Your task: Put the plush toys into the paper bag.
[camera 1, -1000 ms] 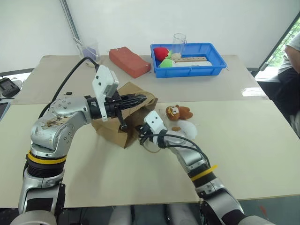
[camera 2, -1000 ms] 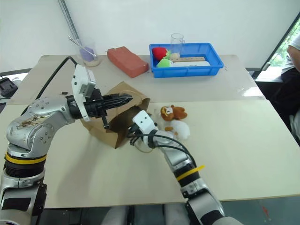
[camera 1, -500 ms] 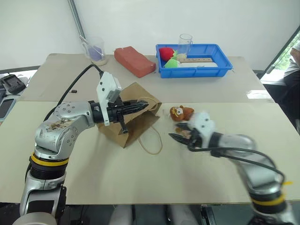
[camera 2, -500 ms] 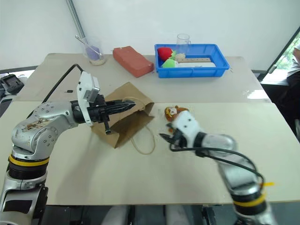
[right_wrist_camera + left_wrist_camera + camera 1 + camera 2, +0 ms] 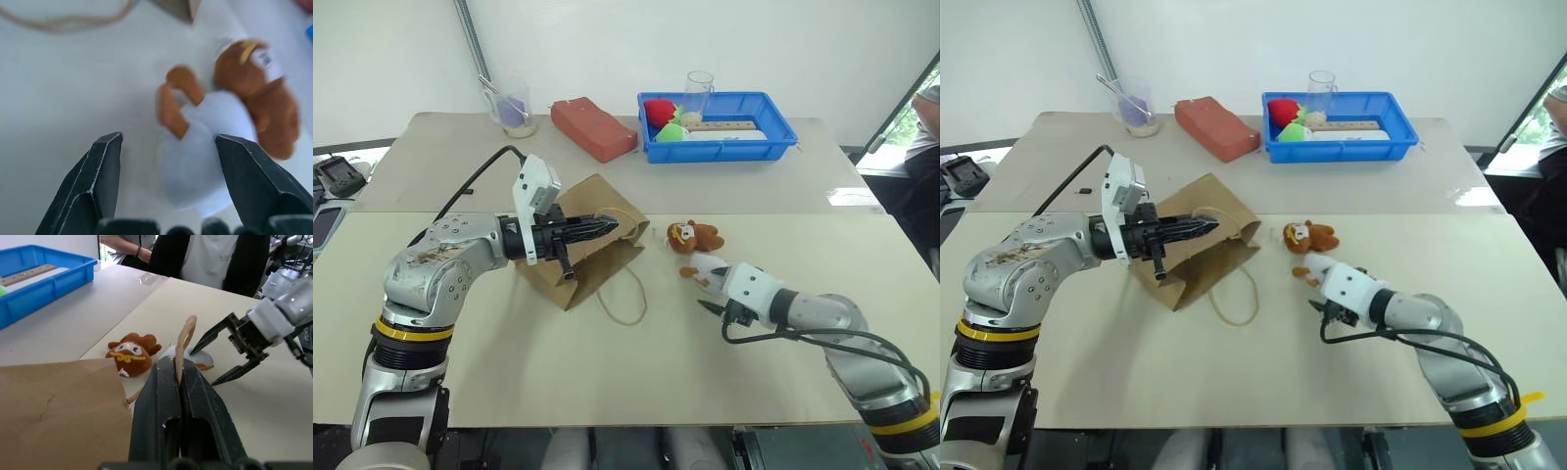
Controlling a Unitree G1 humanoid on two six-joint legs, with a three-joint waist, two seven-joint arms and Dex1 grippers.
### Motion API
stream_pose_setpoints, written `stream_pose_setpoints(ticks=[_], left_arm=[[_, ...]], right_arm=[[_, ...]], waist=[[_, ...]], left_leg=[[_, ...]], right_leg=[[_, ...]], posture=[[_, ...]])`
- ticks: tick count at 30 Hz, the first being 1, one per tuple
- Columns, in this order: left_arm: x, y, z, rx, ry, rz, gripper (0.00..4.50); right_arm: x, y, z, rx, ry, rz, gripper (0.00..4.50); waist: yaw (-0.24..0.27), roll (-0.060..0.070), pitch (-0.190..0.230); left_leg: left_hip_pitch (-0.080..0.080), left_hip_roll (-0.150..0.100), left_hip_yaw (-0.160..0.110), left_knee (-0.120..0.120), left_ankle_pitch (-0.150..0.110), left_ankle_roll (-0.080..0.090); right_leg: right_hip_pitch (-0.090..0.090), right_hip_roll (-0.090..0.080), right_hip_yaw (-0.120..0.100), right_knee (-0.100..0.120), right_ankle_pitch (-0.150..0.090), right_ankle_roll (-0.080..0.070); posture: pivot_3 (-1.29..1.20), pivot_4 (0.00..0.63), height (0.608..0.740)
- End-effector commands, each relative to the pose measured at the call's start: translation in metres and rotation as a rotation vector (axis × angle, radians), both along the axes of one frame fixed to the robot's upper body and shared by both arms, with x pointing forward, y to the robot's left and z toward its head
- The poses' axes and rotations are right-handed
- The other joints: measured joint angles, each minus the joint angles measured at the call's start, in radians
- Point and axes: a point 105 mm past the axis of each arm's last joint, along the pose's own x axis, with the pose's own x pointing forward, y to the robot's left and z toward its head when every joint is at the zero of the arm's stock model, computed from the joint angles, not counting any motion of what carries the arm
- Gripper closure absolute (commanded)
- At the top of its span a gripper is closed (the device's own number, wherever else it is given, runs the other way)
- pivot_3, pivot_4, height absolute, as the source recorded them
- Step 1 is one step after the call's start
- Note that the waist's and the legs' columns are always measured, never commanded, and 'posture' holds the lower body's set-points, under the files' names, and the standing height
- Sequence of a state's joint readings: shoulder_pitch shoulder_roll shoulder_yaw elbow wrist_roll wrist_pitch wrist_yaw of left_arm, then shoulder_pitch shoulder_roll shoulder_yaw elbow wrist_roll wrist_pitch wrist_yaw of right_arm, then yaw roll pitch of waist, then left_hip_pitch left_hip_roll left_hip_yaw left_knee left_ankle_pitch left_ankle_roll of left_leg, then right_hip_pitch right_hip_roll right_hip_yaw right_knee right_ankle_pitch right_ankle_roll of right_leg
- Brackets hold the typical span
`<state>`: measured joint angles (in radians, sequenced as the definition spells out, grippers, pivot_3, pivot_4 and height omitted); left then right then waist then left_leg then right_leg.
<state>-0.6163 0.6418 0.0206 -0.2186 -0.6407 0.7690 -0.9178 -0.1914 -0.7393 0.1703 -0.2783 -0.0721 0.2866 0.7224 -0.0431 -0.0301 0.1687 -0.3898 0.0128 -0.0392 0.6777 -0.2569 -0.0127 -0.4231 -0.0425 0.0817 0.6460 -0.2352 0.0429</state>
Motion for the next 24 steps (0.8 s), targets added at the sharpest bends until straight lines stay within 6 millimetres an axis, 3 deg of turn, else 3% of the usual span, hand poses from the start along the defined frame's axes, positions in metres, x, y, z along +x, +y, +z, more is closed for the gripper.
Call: stream_pose_setpoints(ticks=[1, 4, 11, 13, 18, 24], left_arm=[[-0.001, 0.004, 0.017, -0.022, -0.047, 0.000, 4.50], [0.000, 0.005, 0.018, -0.025, -0.044, 0.008, 4.50], [0.002, 0.006, 0.021, -0.034, -0.039, 0.015, 4.50], [0.003, 0.007, 0.022, -0.038, -0.037, 0.016, 4.50], [0.001, 0.005, 0.022, -0.028, -0.037, -0.015, 4.50], [0.001, -0.001, 0.028, -0.040, -0.036, -0.045, 4.50]], right_arm=[[0.012, -0.009, 0.008, -0.024, -0.080, -0.044, 1.17], [0.017, -0.011, 0.011, -0.008, -0.111, -0.072, 1.92], [0.021, -0.007, 0.017, 0.005, -0.165, -0.068, 4.35], [0.013, 0.006, 0.030, 0.054, -0.162, 0.010, 4.47], [-0.020, 0.063, 0.058, 0.175, -0.070, 0.298, 4.47], [-0.010, 0.106, 0.064, 0.167, -0.090, 0.370, 4.47]], waist=[[0.001, 0.000, 0.000], [0.001, 0.000, 0.000], [0.001, 0.000, 0.000], [0.001, 0.000, 0.000], [-0.008, 0.000, 0.000], [0.000, 0.000, 0.000]], left_leg=[[0.000, 0.000, 0.000, 0.000, 0.000, 0.000], [0.000, 0.000, 0.000, 0.000, 0.000, 0.000], [0.000, 0.000, 0.000, 0.000, 0.000, 0.000], [0.000, 0.000, 0.000, 0.000, 0.000, 0.000], [0.001, 0.001, -0.001, 0.000, 0.000, 0.000], [0.001, 0.001, -0.002, 0.001, 0.000, 0.000]], right_leg=[[0.000, 0.000, 0.000, 0.000, 0.000, 0.000], [0.000, 0.000, 0.000, 0.000, 0.000, 0.000], [0.000, 0.000, 0.000, 0.000, 0.000, 0.000], [0.000, 0.000, 0.000, 0.000, 0.000, 0.000], [0.000, 0.001, 0.000, 0.001, 0.000, 0.000], [0.000, 0.001, -0.001, 0.001, 0.000, 0.000]], posture=[[0.00, 0.150, 0.740], [0.00, 0.150, 0.740], [0.00, 0.150, 0.740], [0.00, 0.150, 0.740], [0.00, 0.150, 0.740], [0.00, 0.150, 0.740]])
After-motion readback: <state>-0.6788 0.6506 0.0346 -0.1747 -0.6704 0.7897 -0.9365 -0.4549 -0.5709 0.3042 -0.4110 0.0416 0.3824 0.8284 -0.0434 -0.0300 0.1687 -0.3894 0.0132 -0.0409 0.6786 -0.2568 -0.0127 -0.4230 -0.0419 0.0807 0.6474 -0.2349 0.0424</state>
